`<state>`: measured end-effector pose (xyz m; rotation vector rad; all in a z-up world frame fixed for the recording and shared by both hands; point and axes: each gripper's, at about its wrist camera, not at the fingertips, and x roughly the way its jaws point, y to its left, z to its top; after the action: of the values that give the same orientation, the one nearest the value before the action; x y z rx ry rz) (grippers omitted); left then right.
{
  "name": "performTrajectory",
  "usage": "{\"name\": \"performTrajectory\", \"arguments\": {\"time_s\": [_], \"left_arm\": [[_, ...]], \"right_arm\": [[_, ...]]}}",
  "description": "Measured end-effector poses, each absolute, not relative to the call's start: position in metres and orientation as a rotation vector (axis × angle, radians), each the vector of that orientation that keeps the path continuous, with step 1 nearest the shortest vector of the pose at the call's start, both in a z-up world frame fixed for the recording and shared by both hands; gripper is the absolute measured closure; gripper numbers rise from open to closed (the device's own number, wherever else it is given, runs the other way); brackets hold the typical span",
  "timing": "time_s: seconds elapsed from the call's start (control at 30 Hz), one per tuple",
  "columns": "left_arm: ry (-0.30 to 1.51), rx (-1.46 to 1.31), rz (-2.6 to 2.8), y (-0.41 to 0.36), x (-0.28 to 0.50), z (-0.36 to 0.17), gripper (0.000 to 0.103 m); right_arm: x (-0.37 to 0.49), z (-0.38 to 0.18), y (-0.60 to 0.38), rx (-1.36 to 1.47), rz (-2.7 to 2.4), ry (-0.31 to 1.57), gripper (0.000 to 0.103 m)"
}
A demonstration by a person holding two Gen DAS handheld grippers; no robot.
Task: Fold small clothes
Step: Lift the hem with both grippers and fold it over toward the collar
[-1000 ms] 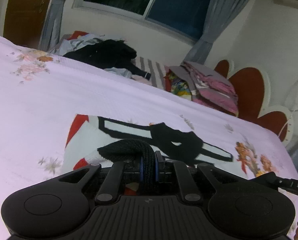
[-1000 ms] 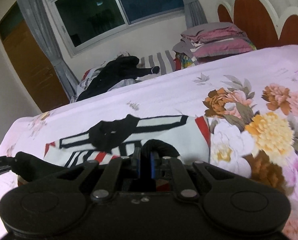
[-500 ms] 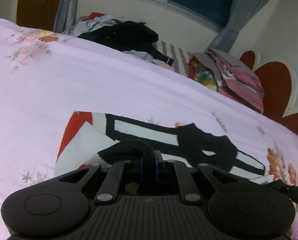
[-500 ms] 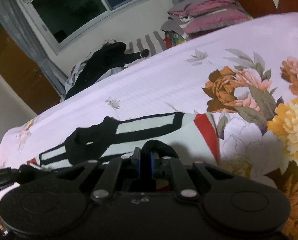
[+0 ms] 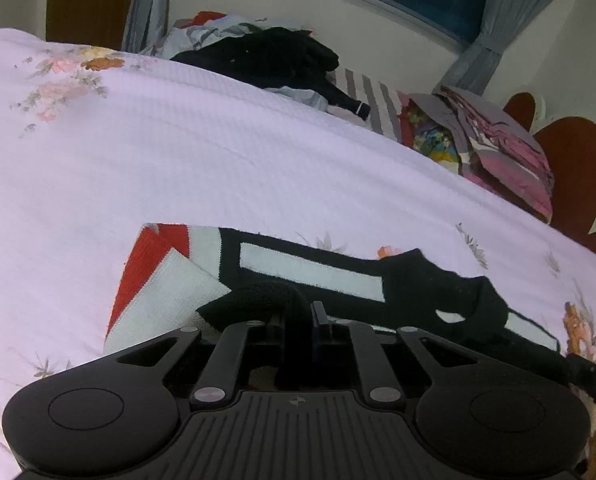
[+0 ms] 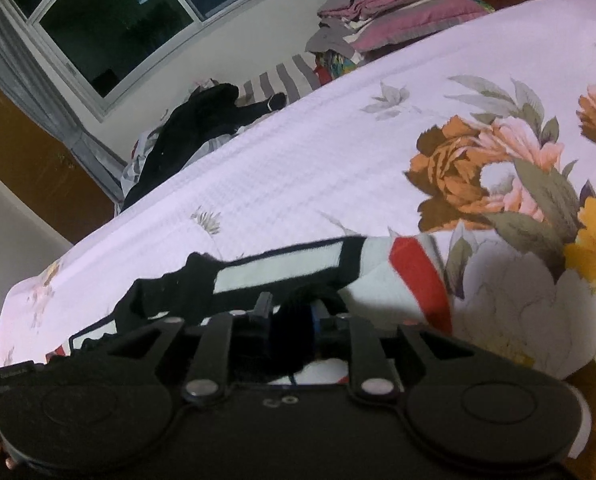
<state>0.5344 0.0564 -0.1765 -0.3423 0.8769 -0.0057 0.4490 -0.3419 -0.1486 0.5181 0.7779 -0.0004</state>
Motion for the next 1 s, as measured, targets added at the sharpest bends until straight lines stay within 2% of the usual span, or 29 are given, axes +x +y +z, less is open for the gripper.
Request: {"name": "performTrajectory", "arguments": {"time_s": [0.03, 0.07, 0.1, 0.13, 0.17, 0.3, 0.37, 0.4, 0.43, 0.5, 0.6, 0.9, 1.0], "left_arm": [[0.88, -0.357, -0.01, 0.059, 0.535, -0.176, 0.09], [0.884, -0.375, -0.012, 0.063, 0.536, -0.175, 0.09], [0.89, -0.395, -0.009, 0.066, 0.537, -0.174, 0.09], [0.892, -0.415, -0.002, 0.069, 0.537, -0.174, 0.09], [0.893, -0.435, 0.004, 0.071, 0.537, -0.174, 0.089], [0.878, -0.467, -0.004, 0.072, 0.533, -0.17, 0.087], [0.864, -0.499, -0.019, 0.076, 0.532, -0.166, 0.077], [0.85, -0.515, -0.009, 0.078, 0.531, -0.163, 0.067], [0.829, -0.526, 0.013, 0.082, 0.529, -0.159, 0.046], [0.748, -0.53, 0.045, 0.088, 0.524, -0.148, 0.029], [0.74, -0.448, 0.055, 0.087, 0.523, -0.143, 0.029], [0.806, -0.18, -0.101, 0.038, 0.504, -0.164, 0.029], [0.848, -0.166, -0.096, 0.032, 0.502, -0.172, 0.029]], "right_arm": [[0.449, -0.146, -0.344, 0.509, -0.017, 0.76, 0.041], [0.448, -0.143, -0.346, 0.503, -0.029, 0.74, 0.03], [0.448, -0.142, -0.348, 0.497, -0.031, 0.733, 0.034], [0.449, -0.14, -0.348, 0.479, -0.027, 0.737, 0.046], [0.45, -0.139, -0.349, 0.459, -0.035, 0.744, 0.049], [0.448, -0.135, -0.346, 0.395, -0.042, 0.74, 0.05], [0.447, -0.133, -0.342, 0.356, -0.048, 0.738, 0.05], [0.446, -0.132, -0.341, 0.342, -0.044, 0.735, 0.05], [0.445, -0.132, -0.339, 0.328, -0.039, 0.734, 0.05], [0.445, -0.134, -0.332, 0.282, -0.02, 0.755, 0.05], [0.445, -0.145, -0.323, 0.219, -0.021, 0.803, 0.05], [0.433, -0.158, -0.319, 0.167, -0.055, 0.846, 0.069], [0.428, -0.155, -0.323, 0.176, -0.069, 0.843, 0.069]]}}
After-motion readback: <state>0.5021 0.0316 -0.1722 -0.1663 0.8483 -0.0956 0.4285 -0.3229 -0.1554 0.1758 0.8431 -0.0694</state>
